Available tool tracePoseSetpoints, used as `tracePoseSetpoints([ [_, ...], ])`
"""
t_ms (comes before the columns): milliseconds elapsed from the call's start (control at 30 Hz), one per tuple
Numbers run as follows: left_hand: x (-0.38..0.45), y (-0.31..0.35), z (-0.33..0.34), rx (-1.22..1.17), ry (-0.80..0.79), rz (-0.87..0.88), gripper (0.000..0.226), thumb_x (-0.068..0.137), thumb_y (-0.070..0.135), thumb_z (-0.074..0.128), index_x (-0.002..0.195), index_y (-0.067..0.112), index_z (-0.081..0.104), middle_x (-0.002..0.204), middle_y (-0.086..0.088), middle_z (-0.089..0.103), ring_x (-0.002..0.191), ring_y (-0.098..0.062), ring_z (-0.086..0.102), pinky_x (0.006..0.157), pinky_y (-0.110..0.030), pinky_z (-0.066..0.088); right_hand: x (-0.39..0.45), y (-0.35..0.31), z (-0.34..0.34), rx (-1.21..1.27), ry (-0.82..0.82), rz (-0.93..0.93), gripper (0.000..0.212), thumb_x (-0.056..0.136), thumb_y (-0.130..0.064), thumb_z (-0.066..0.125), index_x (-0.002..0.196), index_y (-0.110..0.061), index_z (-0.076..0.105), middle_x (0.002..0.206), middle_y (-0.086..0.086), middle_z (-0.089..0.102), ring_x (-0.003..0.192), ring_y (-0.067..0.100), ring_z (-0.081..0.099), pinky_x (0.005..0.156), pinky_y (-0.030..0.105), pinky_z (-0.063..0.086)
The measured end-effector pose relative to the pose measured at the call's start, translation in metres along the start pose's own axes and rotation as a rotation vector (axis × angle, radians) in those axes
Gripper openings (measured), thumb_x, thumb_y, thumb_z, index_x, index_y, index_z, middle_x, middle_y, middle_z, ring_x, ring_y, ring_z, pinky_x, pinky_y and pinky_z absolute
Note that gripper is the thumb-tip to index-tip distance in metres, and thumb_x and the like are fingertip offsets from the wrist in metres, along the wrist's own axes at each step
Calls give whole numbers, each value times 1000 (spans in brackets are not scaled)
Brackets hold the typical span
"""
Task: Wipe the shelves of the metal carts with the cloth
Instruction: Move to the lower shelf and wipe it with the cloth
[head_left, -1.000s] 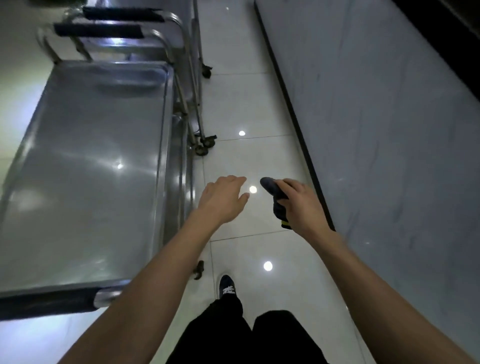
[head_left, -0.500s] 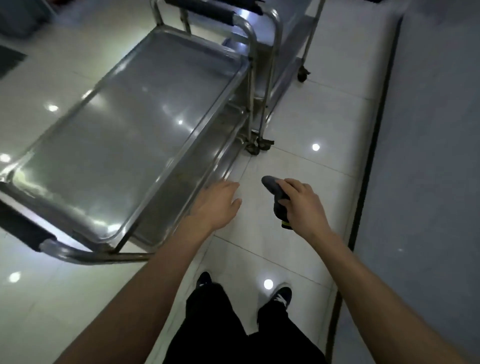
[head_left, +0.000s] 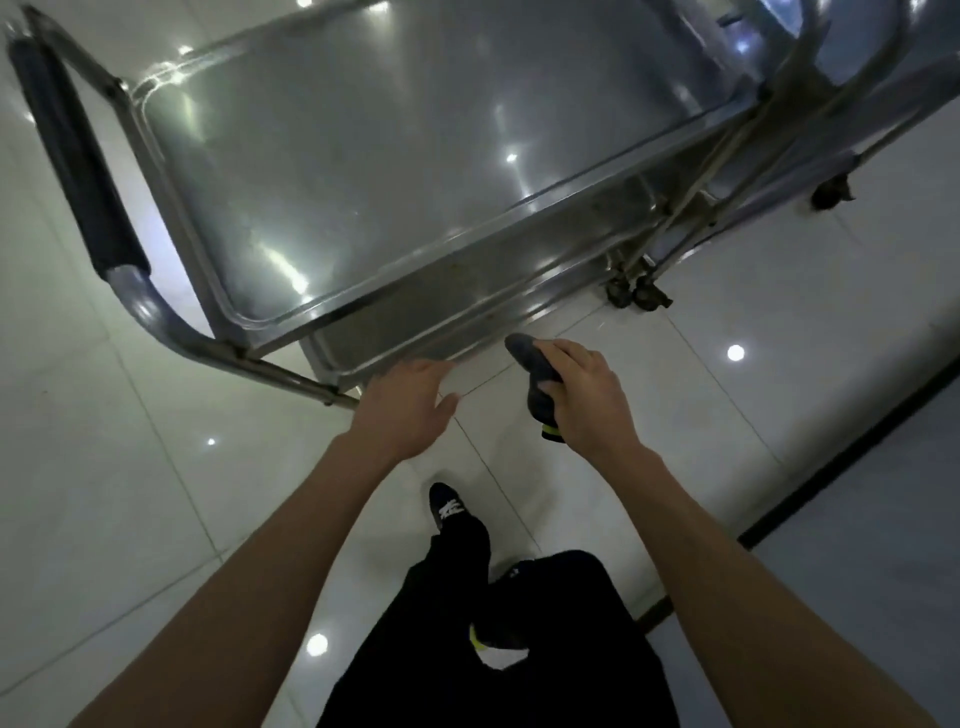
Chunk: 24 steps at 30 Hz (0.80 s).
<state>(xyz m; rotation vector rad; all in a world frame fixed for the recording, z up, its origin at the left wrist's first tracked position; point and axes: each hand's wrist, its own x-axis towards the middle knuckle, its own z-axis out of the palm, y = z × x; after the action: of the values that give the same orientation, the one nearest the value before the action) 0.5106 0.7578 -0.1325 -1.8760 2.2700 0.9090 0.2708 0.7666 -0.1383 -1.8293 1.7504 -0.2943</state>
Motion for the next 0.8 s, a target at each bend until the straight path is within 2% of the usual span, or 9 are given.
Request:
tracePoseSetpoints([
  [100, 4, -7, 10, -14, -7, -55, 49, 102, 40, 51, 146, 20, 49, 141, -7, 57, 127, -28, 53, 104, -46, 45, 22, 5, 13, 11, -60, -35, 45, 96, -12, 56, 140, -23, 52, 139, 2, 52, 128, 26, 47, 105, 50, 42],
  [233, 16, -7, 27, -62, 33, -159, 47, 101, 39, 51, 146, 23, 50, 136, -6, 59, 120, -28, 56, 95, -42, 50, 51, 21, 30, 5, -162, -91, 36, 96, -11, 55, 131, -19, 55, 128, 5, 57, 116, 28, 54, 97, 51, 48],
  [367, 30, -14, 54, -83, 76, -245, 46, 101, 38, 52, 144, 23, 51, 133, -5, 61, 118, -30, 57, 94, -43, 50, 86, 38, 56, -3, -217, -206, 45, 98, -13, 54, 142, -19, 51, 140, 6, 52, 129, 28, 47, 106, 51, 40],
  [500, 36, -24, 77, -102, 93, -310, 45, 101, 36, 52, 143, 22, 51, 131, -4, 63, 117, -30, 59, 94, -45, 50, 107, 50, 82, -49, -250, -283, 43, 97, -13, 54, 139, -21, 53, 135, 6, 55, 125, 27, 51, 104, 48, 44],
  [533, 36, -27, 83, -106, 90, -326, 44, 100, 36, 52, 142, 22, 52, 130, -4, 63, 117, -30, 58, 94, -46, 50, 109, 53, 88, -15, -265, -276, 37, 97, -12, 53, 132, -20, 57, 126, 6, 61, 115, 25, 58, 97, 46, 50],
  [600, 36, -36, 92, -130, 96, -356, 42, 100, 35, 52, 140, 21, 53, 129, -3, 63, 119, -29, 56, 93, -47, 50, 111, 56, 97, 118, -296, -231, 16, 95, -12, 53, 106, -19, 63, 91, 4, 67, 81, 21, 67, 69, 34, 58],
  [633, 36, -42, 97, -138, 104, -365, 42, 100, 35, 52, 139, 21, 54, 130, -3, 63, 121, -28, 55, 94, -48, 50, 113, 57, 103, 157, -287, -233, 9, 95, -14, 53, 97, -17, 62, 79, 4, 65, 68, 19, 65, 58, 28, 55],
  [667, 35, -48, 103, -138, 114, -368, 41, 100, 35, 53, 139, 22, 54, 130, -2, 62, 121, -27, 55, 94, -48, 50, 113, 57, 110, 162, -279, -237, 8, 95, -16, 53, 93, -15, 60, 73, 4, 62, 62, 17, 63, 53, 23, 51],
  [800, 34, -78, 128, -146, 172, -359, 41, 99, 33, 55, 138, 19, 55, 132, -2, 61, 121, -27, 55, 95, -45, 48, 114, 55, 139, 171, -257, -241, 12, 99, -16, 51, 105, -13, 62, 82, 1, 59, 70, 3, 60, 60, 9, 45],
])
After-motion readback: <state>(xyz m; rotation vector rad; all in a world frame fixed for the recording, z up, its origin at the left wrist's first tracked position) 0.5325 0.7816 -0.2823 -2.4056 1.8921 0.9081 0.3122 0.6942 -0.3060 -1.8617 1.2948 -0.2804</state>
